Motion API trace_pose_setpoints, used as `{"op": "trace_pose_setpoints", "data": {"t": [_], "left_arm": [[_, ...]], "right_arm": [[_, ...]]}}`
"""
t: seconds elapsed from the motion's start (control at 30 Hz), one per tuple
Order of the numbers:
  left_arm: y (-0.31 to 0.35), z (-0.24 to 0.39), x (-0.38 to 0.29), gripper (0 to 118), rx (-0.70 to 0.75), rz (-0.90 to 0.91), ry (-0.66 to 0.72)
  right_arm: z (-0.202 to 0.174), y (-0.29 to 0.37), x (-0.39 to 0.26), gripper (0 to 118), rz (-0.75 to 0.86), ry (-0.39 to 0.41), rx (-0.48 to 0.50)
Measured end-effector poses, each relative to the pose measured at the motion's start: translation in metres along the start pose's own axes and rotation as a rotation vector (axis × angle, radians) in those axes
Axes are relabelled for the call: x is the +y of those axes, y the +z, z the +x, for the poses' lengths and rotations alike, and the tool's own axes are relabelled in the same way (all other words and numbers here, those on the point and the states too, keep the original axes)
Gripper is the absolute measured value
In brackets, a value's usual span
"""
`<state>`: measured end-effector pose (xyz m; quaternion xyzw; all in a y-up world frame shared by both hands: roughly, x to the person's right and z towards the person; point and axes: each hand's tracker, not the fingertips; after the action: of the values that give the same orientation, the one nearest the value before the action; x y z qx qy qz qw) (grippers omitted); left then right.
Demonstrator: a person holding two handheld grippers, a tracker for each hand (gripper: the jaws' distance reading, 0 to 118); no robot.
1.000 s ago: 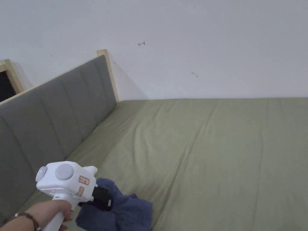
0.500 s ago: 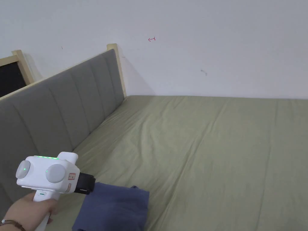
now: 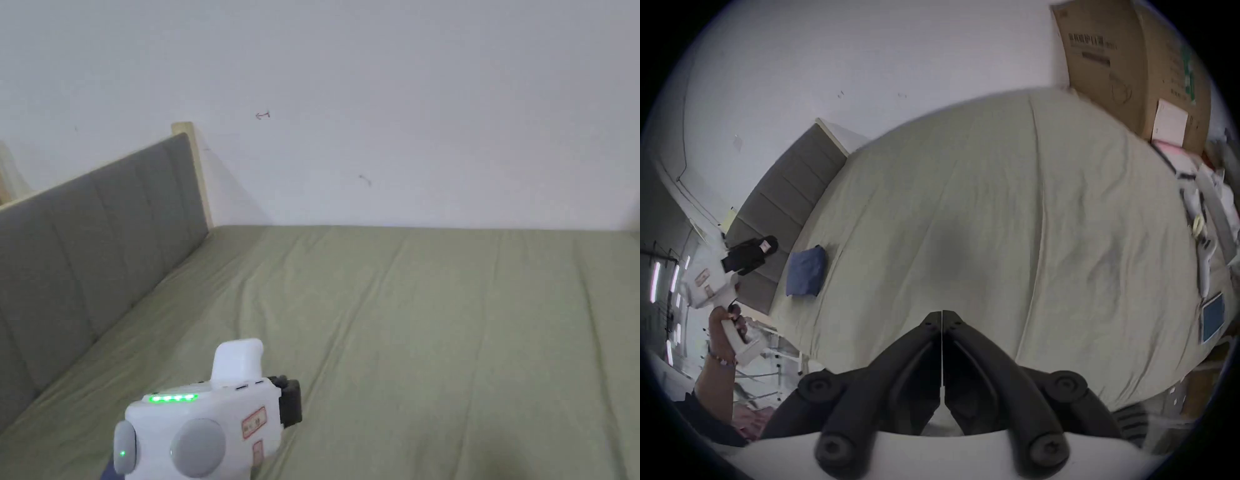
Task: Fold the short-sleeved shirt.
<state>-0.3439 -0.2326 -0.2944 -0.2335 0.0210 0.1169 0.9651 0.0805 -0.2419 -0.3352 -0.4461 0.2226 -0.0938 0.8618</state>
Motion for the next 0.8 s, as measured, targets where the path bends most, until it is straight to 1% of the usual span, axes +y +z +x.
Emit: {"op": "trace_pose_setpoints", "data": {"t": [0.03, 0.1, 0.13, 0.2, 0.3, 0.37, 0.4, 0.47, 0.57, 0.6, 0.63, 0.67, 0.7, 0.73, 0.77, 0.8], "left_arm": [[0.006, 0.016, 0.002, 1, -0.004, 0.057, -0.01], [0.022, 0.052, 0.008, 1, -0.012, 0.202, -0.075], [0.029, 0.065, 0.008, 1, -0.014, 0.246, -0.083], [0.044, 0.09, 0.009, 1, 0.03, 0.366, -0.148], [0.058, 0.113, 0.007, 1, 0.039, 0.458, -0.177], [0.069, 0.129, 0.003, 1, 0.084, 0.528, -0.223], [0.074, 0.135, -0.001, 1, 0.087, 0.547, -0.223], [0.078, 0.142, -0.007, 1, 0.092, 0.577, -0.235], [0.081, 0.153, -0.011, 1, 0.125, 0.573, -0.233], [0.081, 0.155, -0.011, 2, 0.121, 0.572, -0.233], [0.081, 0.156, -0.011, 2, 0.115, 0.571, -0.234], [0.08, 0.156, -0.011, 8, 0.088, 0.572, -0.231], [0.079, 0.156, -0.011, 21, 0.09, 0.573, -0.226], [0.078, 0.157, -0.009, 41, 0.09, 0.566, -0.218], [0.076, 0.157, -0.007, 68, 0.092, 0.554, -0.208], [0.073, 0.158, -0.005, 88, 0.095, 0.539, -0.196]], "right_arm": [[-0.003, 0.005, 0.004, 0, 0.044, 0.017, -0.009], [-0.007, 0.017, 0.012, 0, 0.197, 0.062, -0.026], [-0.01, 0.024, 0.015, 0, 0.269, 0.089, -0.033], [-0.011, 0.036, 0.019, 0, 0.428, 0.135, -0.053], [-0.016, 0.056, 0.019, 0, 0.635, 0.172, -0.08], [-0.019, 0.068, 0.014, 0, 0.795, 0.197, -0.114], [-0.021, 0.074, 0.012, 0, 0.853, 0.206, -0.127], [-0.024, 0.081, 0.013, 0, 0.906, 0.239, -0.152], [-0.024, 0.085, 0.013, 0, 0.959, 0.281, -0.227], [-0.025, 0.085, 0.014, 2, 0.966, 0.28, -0.239], [-0.025, 0.085, 0.014, 9, 0.958, 0.272, -0.241], [-0.023, 0.085, 0.015, 23, 0.952, 0.265, -0.242], [-0.022, 0.085, 0.016, 34, 0.945, 0.257, -0.24], [-0.022, 0.084, 0.017, 44, 0.932, 0.248, -0.238], [-0.021, 0.083, 0.017, 52, 0.922, 0.243, -0.241], [-0.02, 0.082, 0.016, 57, 0.917, 0.241, -0.248]]}}
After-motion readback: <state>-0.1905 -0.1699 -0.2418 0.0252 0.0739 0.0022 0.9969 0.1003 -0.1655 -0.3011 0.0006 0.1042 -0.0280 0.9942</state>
